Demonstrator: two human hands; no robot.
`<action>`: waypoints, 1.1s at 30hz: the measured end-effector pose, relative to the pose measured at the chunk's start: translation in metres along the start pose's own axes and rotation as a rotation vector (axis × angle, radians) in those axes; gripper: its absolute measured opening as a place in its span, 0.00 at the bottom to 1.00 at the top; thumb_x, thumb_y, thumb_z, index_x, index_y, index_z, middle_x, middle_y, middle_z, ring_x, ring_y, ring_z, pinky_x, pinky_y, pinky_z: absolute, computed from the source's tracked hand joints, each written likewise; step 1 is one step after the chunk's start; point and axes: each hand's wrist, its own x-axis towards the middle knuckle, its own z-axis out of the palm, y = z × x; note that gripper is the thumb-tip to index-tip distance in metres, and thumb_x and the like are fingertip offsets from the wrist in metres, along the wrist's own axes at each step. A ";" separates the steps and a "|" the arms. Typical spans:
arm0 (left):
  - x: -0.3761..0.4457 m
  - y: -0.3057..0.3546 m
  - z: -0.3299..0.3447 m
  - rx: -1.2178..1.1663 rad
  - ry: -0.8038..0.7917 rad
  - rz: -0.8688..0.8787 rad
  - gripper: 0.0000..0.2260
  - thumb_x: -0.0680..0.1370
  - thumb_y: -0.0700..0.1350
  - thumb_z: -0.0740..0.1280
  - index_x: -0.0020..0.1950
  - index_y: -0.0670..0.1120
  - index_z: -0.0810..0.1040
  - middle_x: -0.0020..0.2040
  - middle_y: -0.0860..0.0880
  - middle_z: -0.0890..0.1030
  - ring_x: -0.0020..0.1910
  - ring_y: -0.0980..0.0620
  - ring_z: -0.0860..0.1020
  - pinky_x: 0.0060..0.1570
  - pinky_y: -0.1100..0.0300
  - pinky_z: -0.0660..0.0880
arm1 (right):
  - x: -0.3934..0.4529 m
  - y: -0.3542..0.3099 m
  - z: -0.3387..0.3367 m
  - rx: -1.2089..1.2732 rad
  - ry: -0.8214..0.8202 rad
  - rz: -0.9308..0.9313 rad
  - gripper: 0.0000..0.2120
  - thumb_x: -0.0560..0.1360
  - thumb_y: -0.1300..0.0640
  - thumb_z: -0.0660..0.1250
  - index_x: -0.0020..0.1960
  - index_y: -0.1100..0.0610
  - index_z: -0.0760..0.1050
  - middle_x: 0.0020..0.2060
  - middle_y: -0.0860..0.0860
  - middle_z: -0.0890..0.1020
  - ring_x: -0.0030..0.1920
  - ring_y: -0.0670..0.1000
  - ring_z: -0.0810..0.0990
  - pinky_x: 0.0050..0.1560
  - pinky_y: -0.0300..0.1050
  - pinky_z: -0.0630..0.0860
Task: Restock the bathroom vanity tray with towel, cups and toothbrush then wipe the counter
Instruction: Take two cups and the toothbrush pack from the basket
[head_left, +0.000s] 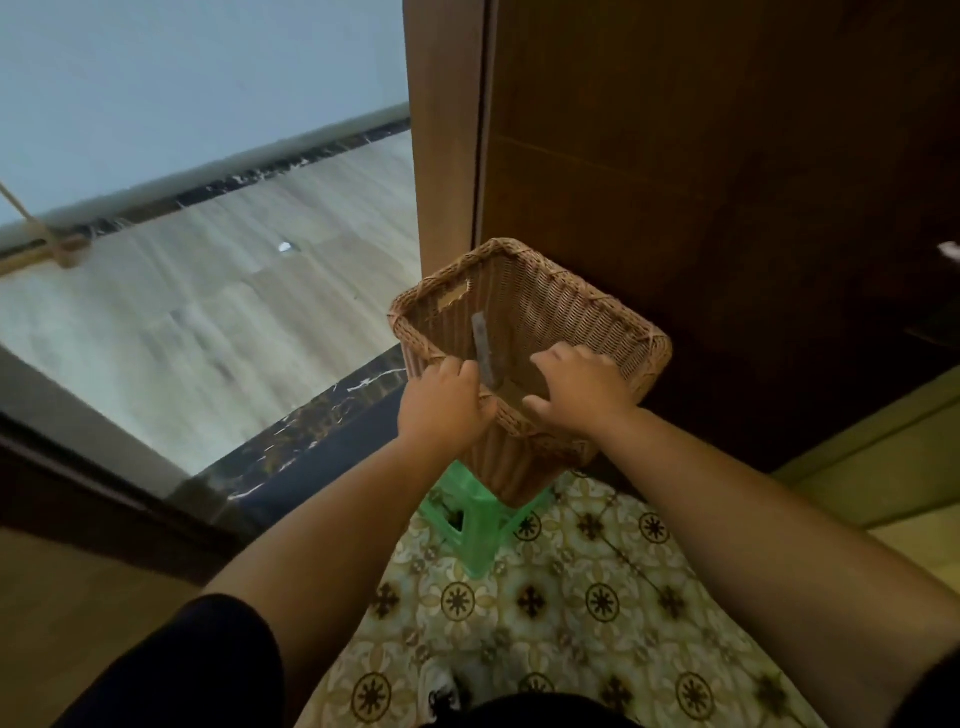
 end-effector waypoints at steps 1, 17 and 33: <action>0.012 0.002 0.004 -0.001 -0.009 0.001 0.17 0.76 0.57 0.60 0.56 0.47 0.75 0.52 0.46 0.78 0.51 0.43 0.77 0.46 0.49 0.74 | 0.009 0.008 0.002 0.008 -0.003 0.004 0.29 0.76 0.39 0.61 0.71 0.52 0.65 0.65 0.54 0.72 0.65 0.57 0.70 0.61 0.58 0.69; 0.138 0.028 0.085 0.079 0.079 -0.352 0.17 0.76 0.60 0.59 0.56 0.51 0.75 0.51 0.51 0.78 0.48 0.51 0.76 0.47 0.55 0.74 | 0.193 0.107 0.068 0.029 -0.082 -0.443 0.27 0.75 0.40 0.62 0.69 0.51 0.67 0.64 0.53 0.74 0.65 0.56 0.71 0.63 0.57 0.68; 0.203 0.046 0.223 -0.244 -0.065 -1.183 0.21 0.77 0.56 0.66 0.66 0.47 0.71 0.61 0.46 0.75 0.58 0.46 0.74 0.53 0.50 0.75 | 0.274 0.125 0.232 0.065 -0.228 -0.419 0.30 0.72 0.40 0.67 0.68 0.53 0.67 0.62 0.54 0.75 0.61 0.57 0.72 0.58 0.54 0.71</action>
